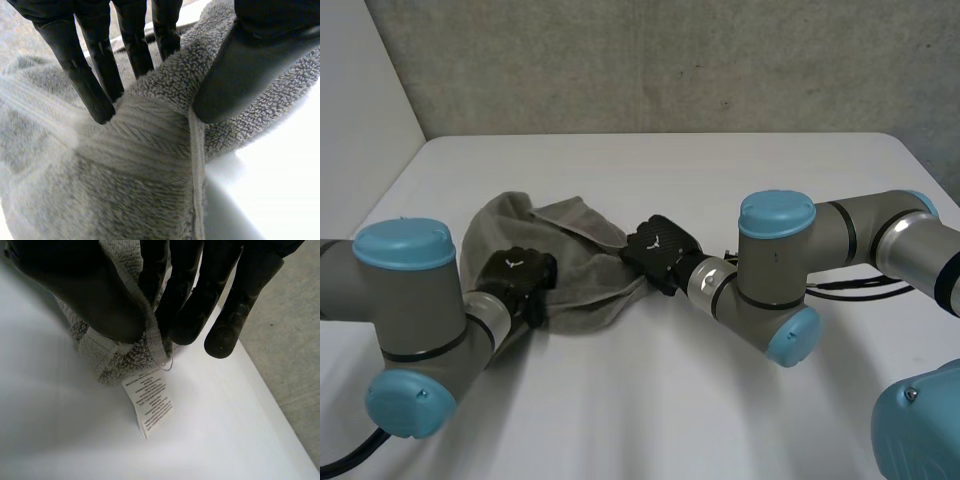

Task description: Fold the towel.

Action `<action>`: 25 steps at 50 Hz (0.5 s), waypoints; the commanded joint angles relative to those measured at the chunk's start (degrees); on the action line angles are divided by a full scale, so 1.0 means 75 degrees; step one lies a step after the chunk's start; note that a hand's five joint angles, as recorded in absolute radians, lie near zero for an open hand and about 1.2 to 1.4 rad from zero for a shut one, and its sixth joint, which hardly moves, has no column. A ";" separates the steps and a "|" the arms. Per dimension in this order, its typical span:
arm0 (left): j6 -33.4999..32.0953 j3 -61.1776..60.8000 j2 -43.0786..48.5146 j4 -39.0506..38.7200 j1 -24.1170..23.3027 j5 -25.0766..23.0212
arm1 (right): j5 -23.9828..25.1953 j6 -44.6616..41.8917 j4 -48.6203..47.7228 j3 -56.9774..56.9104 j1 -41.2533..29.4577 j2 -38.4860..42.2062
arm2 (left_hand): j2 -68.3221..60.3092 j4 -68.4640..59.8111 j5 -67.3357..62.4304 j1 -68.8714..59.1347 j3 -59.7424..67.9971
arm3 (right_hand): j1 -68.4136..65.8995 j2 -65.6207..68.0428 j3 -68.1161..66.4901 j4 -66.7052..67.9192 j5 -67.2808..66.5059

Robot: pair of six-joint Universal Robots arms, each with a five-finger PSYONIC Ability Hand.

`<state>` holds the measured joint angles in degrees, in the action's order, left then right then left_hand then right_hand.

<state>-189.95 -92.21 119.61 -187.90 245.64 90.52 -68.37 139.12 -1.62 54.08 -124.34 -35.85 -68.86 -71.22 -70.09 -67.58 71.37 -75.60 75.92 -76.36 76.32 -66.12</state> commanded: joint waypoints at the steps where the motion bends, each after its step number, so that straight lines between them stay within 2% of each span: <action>1: 0.0108 0.0190 -0.0597 0.0034 -0.0033 0.0002 | 0.0010 0.0165 0.0064 0.0079 0.0067 -0.0809 | 0.0396 0.0710 0.1893 0.0225 -0.0731 | -0.0586 0.0544 -0.0485 0.0491 -0.0518; 3: 0.0119 0.0236 -0.0854 0.0022 -0.0080 0.0002 | 0.0080 0.0526 0.0075 0.0417 0.0091 -0.1719 | 0.0373 0.0687 0.1871 0.0202 -0.0708 | -0.0586 0.0544 -0.0485 0.0491 -0.0518; 6: 0.0190 0.0447 -0.1276 0.0010 -0.0174 0.0002 | 0.0081 0.0716 0.0075 0.0571 0.0103 -0.2169 | 0.0373 0.0687 0.1871 0.0202 -0.0708 | -0.0586 0.0544 -0.0485 0.0491 -0.0518; 8: 0.0329 0.0739 -0.1789 0.0033 -0.0337 0.0002 | -0.0001 0.1159 0.0087 0.0828 0.0103 -0.3195 | 0.0373 0.0687 0.1871 0.0202 -0.0708 | -0.0586 0.0544 -0.0485 0.0491 -0.0518; 9: 0.0330 0.0740 -0.1792 0.0034 -0.0338 0.0002 | -0.0001 0.1161 0.0087 0.0829 0.0103 -0.3200 | 0.0373 0.0687 0.1871 0.0202 -0.0708 | -0.0586 0.0544 -0.0485 0.0491 -0.0518; 11: 0.0447 0.0904 -0.2050 0.0034 -0.0431 0.0002 | -0.0071 0.1674 0.0099 0.0876 0.0207 -0.4098 | 0.0396 0.0710 0.1893 0.0225 -0.0731 | -0.0586 0.0544 -0.0485 0.0491 -0.0518; 12: 0.0587 0.1055 -0.2270 0.0034 -0.0489 0.0013 | -0.0072 0.1677 0.0099 0.0876 0.0208 -0.4102 | 0.0418 0.0732 0.1915 0.0247 -0.0753 | -0.0586 0.0544 -0.0485 0.0491 -0.0518; 16: 0.1265 0.1419 -0.2903 0.0034 -0.0560 -0.0010 | -0.0457 0.2180 0.0437 0.0805 0.0897 -0.5247 | 0.0552 0.0866 0.2050 0.0381 -0.0887 | -0.0586 0.0544 -0.0485 0.0491 -0.0518; 19: 0.1734 0.1443 -0.3185 0.0034 -0.0630 -0.0092 | -0.0459 0.2146 0.1173 0.0770 0.1121 -0.5822 | 0.0575 0.0889 0.2072 0.0404 -0.0910 | -0.0586 0.0544 -0.0485 0.0491 -0.0518; 20: 0.1737 0.1443 -0.3186 0.0034 -0.0631 -0.0092 | -0.0458 0.2146 0.1177 0.0770 0.1122 -0.5825 | 0.0575 0.0889 0.2072 0.0404 -0.0910 | -0.0586 0.0544 -0.0485 0.0491 -0.0518; 22: 0.2017 0.1304 -0.3163 0.0069 -0.0689 -0.0104 | -0.0365 0.2064 0.2052 0.0828 0.1099 -0.5872 | 0.0575 0.0889 0.2072 0.0404 -0.0910 | -0.0586 0.0544 -0.0485 0.0491 -0.0518; 25: 0.2065 0.1209 -0.3093 0.0080 -0.0724 -0.0104 | -0.0341 0.1970 0.2372 0.0946 0.1075 -0.5813 | 0.0552 0.0867 0.2050 0.0382 -0.0888 | -0.0586 0.0544 -0.0485 0.0491 -0.0518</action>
<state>-177.28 -81.66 96.17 -187.54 240.81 89.99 -71.49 155.31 7.52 60.26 -116.68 -78.69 -72.71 -72.32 -72.42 -71.40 73.09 -75.79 75.95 -76.37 76.56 -66.23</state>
